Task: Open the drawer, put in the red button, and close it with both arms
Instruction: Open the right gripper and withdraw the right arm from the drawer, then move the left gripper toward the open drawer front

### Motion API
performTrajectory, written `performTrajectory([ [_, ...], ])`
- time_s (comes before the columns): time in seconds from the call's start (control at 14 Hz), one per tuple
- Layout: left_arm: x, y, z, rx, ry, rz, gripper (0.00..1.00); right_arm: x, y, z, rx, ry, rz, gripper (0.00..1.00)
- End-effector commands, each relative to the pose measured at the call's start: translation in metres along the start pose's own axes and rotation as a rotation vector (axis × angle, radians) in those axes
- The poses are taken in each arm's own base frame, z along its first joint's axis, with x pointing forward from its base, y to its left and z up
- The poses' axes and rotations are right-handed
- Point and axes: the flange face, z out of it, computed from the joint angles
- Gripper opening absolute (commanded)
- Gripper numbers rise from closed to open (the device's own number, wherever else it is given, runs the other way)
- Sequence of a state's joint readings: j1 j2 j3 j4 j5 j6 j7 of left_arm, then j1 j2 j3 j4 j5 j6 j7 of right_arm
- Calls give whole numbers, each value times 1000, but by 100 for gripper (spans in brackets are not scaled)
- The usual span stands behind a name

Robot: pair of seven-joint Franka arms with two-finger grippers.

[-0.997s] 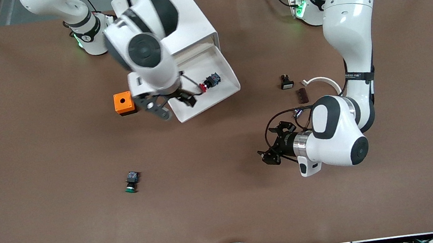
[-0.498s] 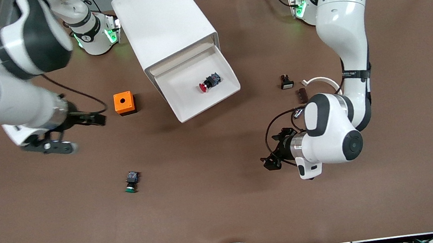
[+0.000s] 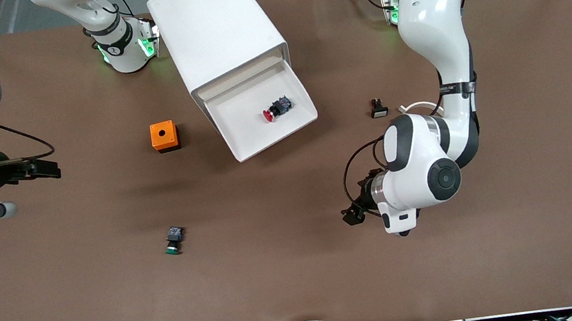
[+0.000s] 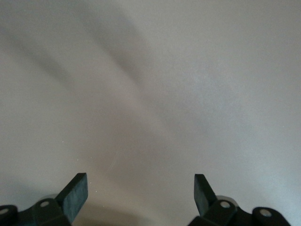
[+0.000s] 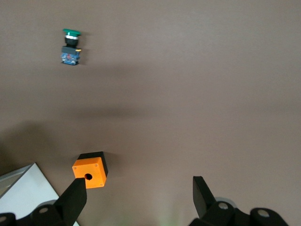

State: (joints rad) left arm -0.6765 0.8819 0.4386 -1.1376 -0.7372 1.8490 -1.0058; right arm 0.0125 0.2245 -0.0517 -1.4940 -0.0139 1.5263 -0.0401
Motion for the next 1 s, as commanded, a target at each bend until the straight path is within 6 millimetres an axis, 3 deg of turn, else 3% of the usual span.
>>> performTrajectory([
  [0.0,-4,-1,-5,-4,9,24,99,-6,20,-20,-31,28,10,100],
  [0.21,-4,-1,1,0,12,38,99,-8,23,-23,-56,15,22,100],
  [0.36,-5,-1,4,7,15,41,99,-10,22,-46,-90,55,23,100],
  [0.5,-4,-1,6,7,18,40,99,-16,26,-54,-83,37,30,100],
  [0.93,-19,5,13,-1,45,63,99,-21,29,-61,4,51,48,100],
])
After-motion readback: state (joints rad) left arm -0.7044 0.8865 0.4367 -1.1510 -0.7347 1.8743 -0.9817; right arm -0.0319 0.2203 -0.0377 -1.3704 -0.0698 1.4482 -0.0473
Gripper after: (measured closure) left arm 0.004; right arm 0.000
